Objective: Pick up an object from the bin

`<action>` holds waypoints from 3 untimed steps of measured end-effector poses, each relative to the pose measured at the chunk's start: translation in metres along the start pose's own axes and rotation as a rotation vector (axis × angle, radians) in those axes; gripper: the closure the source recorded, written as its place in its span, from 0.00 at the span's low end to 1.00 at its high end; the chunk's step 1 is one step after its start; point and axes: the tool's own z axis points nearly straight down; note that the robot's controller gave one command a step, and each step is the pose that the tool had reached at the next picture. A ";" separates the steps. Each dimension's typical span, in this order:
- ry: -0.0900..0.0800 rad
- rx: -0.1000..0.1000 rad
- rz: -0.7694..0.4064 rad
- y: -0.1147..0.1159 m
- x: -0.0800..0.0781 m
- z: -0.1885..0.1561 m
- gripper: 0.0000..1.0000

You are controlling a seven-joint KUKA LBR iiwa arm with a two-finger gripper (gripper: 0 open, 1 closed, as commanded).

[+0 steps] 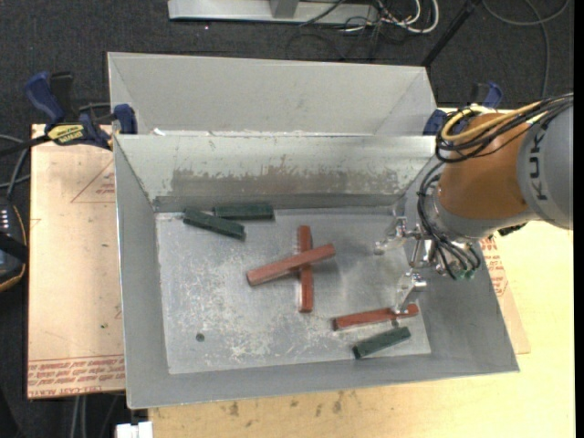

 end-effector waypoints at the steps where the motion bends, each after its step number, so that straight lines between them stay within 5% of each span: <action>1: -0.022 0.008 -0.244 0.008 0.045 0.021 1.00; 2: -0.022 0.008 -0.244 0.008 0.045 0.021 1.00; 3: -0.016 0.006 -0.238 0.040 0.041 -0.173 1.00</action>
Offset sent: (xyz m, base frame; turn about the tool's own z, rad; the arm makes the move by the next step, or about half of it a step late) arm 0.0000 0.0000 0.0000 0.0000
